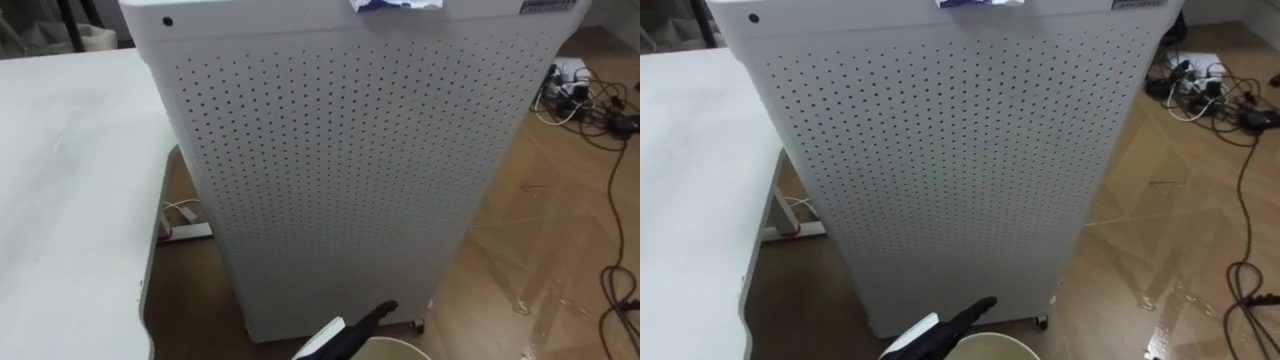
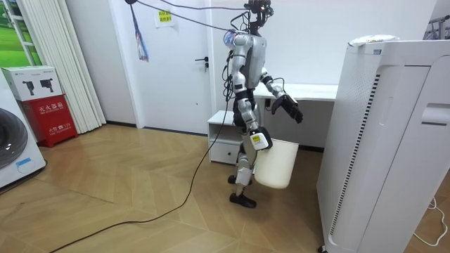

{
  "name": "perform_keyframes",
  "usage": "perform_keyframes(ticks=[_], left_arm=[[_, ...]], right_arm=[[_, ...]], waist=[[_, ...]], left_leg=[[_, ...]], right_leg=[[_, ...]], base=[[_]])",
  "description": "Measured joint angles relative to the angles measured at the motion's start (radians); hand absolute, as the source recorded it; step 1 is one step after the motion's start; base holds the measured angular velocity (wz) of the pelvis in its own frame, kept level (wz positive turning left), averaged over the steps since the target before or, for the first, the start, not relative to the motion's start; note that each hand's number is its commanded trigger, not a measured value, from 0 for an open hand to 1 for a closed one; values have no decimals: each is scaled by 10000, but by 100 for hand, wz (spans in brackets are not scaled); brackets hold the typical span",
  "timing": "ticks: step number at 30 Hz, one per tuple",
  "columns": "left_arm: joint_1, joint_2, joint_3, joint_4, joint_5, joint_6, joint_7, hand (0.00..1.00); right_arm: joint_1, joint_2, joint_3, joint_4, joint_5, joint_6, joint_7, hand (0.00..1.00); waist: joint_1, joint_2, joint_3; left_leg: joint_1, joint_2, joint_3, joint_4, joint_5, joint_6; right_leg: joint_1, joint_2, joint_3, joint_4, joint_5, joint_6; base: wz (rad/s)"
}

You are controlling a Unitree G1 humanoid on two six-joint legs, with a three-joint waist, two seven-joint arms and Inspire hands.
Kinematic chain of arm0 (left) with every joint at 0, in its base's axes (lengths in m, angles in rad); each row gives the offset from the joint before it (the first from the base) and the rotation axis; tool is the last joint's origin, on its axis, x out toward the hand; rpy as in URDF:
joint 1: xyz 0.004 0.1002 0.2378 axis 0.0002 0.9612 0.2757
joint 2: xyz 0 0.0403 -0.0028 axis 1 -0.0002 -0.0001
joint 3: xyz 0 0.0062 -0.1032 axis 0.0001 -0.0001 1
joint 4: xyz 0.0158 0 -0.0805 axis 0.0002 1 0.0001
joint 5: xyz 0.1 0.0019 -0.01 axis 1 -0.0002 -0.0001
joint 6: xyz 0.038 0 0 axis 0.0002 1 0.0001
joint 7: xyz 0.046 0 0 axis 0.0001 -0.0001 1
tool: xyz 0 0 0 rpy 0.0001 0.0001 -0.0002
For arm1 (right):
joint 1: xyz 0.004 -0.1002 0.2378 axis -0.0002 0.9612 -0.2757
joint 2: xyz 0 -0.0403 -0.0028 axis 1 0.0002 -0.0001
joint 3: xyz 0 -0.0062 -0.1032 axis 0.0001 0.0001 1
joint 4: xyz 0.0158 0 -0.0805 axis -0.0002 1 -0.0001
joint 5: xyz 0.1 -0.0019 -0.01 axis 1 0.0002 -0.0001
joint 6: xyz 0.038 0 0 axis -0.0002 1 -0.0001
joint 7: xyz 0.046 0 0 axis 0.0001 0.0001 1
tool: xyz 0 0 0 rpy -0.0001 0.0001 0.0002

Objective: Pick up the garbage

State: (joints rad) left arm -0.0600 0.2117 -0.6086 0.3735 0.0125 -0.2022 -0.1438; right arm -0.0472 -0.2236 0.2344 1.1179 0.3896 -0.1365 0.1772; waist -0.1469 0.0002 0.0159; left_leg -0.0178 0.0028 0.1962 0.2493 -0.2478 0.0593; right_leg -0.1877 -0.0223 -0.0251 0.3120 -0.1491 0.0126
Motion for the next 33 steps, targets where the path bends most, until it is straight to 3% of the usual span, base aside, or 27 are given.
perform_keyframes(ticks=[7, 11, 17, 22, 33], left_arm=[[21, 30, 709, -131, 44, -9, 48, 0], [24, 92, 961, -133, 99, -14, 61, 0], [39, 235, 1367, -405, 617, -317, 347, 0], [162, 386, 2043, -1341, 1000, -706, 920, 0], [572, 419, 2700, -2396, 2226, -895, 2862, 0]], right_arm=[[105, 77, -259, -11, -18, 0, -4, 100], [115, 102, -291, -11, -19, -1, -33, 100], [111, 142, -297, 72, -63, -76, -42, 100], [119, 191, -298, 57, -96, -77, -39, 100], [321, 238, -627, 64, -59, -82, -51, 100]], waist=[[103, -27, -45], [120, -4, -41], [194, 100, -41], [210, 90, -32], [280, -3, -28]], left_leg=[[333, 8, -143, -169, -15, -37], [451, 19, -101, -292, -14, -39], [572, 48, -73, -502, 9, -52], [680, 39, -54, -607, 12, -56], [881, 43, 82, -638, 11, -55]], right_leg=[[165, 191, 466, -18, 103, -22], [261, 208, 483, -135, 193, -9], [464, 269, 493, -429, 400, 23], [470, 314, 518, -400, 399, 22], [640, 298, 489, -532, 413, 27]], base=[[-22], [-6], [-2], [-3], [-3]])
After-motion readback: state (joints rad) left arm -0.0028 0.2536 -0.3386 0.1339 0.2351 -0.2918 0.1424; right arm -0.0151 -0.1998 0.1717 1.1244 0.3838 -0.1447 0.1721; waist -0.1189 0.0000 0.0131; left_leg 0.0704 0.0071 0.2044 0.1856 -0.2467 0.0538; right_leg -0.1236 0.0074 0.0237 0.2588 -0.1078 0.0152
